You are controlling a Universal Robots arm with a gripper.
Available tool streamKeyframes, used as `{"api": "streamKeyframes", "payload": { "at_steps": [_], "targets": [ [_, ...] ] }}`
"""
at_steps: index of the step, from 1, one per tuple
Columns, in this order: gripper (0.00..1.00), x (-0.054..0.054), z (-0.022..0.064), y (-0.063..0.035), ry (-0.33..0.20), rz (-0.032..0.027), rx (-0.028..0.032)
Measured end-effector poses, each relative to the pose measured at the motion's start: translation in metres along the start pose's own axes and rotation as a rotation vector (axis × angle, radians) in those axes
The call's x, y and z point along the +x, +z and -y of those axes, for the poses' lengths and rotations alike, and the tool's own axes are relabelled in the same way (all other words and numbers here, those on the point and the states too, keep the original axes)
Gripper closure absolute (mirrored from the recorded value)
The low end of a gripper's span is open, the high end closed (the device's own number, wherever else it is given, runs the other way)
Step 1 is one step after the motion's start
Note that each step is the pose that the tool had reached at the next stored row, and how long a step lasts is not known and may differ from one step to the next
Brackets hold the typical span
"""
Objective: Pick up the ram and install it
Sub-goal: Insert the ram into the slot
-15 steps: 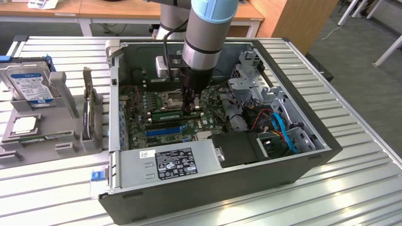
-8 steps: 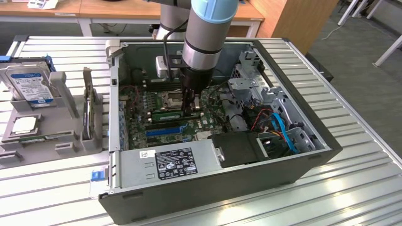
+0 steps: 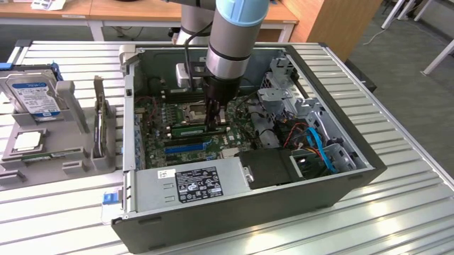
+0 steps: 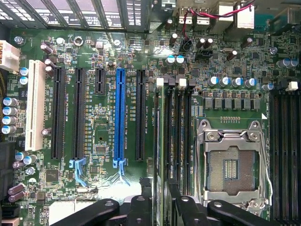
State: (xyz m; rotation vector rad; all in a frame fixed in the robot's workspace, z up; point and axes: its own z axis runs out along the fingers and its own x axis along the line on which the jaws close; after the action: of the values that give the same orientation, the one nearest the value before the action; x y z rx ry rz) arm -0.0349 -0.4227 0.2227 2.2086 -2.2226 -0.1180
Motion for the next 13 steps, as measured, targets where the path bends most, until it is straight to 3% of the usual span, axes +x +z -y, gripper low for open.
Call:
{"api": "streamKeyframes", "payload": {
  "at_steps": [5,13],
  "targets": [
    [0.73,0.0,-0.0003,-0.0057,0.0,0.0002,0.0001],
    [0.73,-0.001,-0.0014,-0.0237,0.0,0.0002,0.0001]
  ]
}}
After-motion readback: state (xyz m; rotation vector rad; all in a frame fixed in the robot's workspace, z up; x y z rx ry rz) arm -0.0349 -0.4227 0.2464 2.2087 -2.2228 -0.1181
